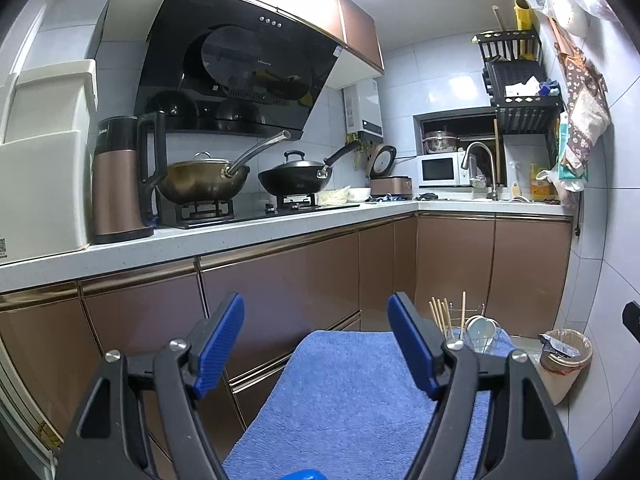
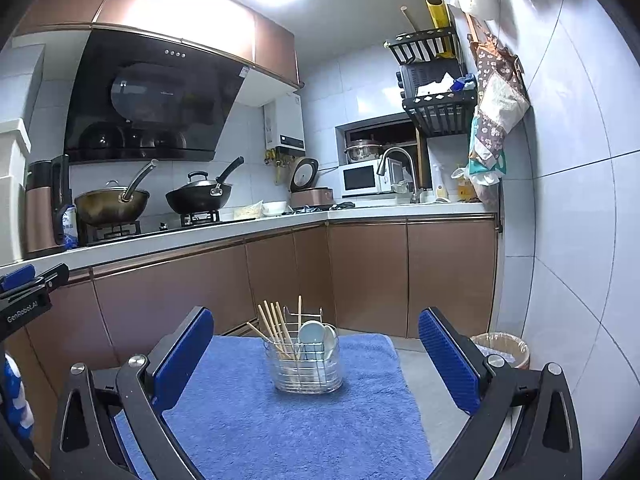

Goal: Organize utensils

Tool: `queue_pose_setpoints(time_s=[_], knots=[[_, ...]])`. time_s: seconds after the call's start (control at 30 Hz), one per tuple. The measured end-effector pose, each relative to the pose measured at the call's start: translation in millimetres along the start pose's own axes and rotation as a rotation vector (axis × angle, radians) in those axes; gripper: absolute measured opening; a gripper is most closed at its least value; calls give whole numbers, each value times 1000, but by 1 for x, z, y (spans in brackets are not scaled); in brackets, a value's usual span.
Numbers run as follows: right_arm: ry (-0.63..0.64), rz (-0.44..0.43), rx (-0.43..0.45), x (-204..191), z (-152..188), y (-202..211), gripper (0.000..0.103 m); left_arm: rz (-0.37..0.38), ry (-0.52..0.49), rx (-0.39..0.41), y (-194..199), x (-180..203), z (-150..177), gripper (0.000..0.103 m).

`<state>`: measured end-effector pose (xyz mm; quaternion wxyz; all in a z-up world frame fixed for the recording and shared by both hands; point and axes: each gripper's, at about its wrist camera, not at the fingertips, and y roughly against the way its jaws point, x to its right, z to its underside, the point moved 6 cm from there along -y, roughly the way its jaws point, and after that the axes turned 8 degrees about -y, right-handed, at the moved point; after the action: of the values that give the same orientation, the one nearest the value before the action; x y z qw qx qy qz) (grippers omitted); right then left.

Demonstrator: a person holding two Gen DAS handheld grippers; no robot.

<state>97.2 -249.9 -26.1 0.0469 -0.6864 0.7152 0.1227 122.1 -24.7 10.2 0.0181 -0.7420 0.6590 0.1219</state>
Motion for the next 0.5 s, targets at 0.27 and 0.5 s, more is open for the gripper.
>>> queue_pose_setpoints(time_s=[0.27, 0.5], knots=[[6, 10, 23, 0, -5, 7, 103, -12, -9, 30, 10, -1, -3, 73], [12, 35, 38, 1, -7, 12, 103, -2, -11, 42, 14, -3, -3, 73]])
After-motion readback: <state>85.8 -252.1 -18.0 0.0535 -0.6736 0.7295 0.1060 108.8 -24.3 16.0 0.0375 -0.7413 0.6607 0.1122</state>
